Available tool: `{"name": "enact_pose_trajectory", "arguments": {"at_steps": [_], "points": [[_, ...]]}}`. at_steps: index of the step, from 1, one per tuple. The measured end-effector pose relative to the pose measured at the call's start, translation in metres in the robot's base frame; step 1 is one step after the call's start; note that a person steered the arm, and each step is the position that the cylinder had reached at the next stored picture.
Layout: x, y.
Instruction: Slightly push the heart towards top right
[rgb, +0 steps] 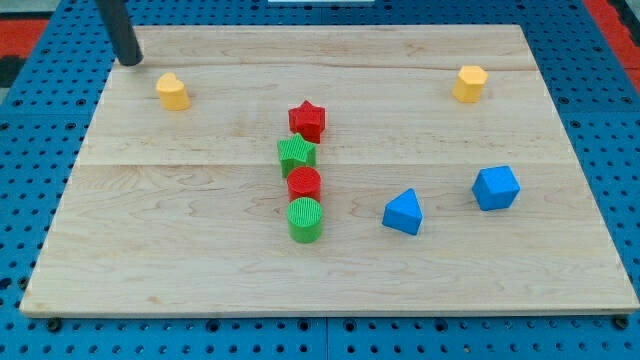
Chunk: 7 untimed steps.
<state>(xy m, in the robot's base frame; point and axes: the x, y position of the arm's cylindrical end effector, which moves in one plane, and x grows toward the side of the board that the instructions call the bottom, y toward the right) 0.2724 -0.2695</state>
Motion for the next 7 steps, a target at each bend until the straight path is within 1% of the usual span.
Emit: {"name": "enact_pose_trajectory", "arguments": {"at_steps": [2, 3, 4, 5, 7], "points": [[0.119, -0.004], [0.119, -0.004], [0.106, 0.014], [0.081, 0.053], [0.048, 0.123]]}}
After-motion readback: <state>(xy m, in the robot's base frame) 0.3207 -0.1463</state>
